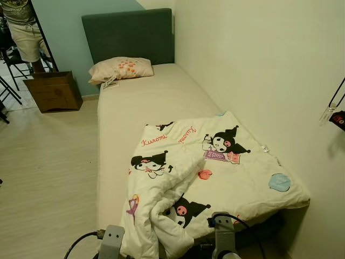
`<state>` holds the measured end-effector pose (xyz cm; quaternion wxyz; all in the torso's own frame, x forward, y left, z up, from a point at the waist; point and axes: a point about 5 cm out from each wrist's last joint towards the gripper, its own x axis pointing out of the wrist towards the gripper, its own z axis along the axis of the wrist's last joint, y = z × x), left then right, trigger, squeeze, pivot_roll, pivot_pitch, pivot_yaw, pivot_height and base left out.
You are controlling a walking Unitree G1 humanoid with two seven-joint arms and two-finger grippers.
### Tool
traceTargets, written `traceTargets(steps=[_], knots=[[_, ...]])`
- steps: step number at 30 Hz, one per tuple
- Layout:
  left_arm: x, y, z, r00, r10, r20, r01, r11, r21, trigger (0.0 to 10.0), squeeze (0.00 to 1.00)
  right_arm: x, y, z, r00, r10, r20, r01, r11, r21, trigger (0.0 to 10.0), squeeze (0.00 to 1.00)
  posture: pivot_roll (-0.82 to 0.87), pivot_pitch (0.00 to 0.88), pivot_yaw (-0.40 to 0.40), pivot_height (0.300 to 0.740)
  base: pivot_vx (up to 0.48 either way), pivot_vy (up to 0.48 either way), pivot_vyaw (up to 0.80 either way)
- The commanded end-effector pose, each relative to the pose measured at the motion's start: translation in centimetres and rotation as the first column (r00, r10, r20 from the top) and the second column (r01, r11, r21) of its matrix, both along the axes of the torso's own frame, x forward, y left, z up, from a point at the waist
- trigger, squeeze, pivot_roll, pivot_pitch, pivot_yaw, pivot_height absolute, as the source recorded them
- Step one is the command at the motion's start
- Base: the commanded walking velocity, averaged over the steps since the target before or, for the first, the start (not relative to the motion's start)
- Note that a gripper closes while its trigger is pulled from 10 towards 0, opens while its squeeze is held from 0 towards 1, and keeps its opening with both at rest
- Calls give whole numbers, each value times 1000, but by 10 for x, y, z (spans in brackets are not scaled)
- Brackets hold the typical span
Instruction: Clean up the room
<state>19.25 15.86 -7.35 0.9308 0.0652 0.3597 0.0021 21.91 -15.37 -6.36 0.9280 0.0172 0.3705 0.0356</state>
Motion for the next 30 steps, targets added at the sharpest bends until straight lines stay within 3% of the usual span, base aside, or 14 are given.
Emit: traceTargets(steps=[1, 30], knots=[[-3, -1, -2, 1000, -6, -16, 6, 1000, 7, 10000, 0, -1, 3, -1, 1000, 9, -8, -9, 1000, 3, 10000, 0, -21, 27, 1, 740, 0, 0, 0], [0, -1, -1, 1000, -19, -18, 19, 1000, 18, 10000, 0, 1, 0, 1, 1000, 1, 4, -1, 1000, -10, 10000, 0, -31, 34, 5, 740, 0, 0, 0]])
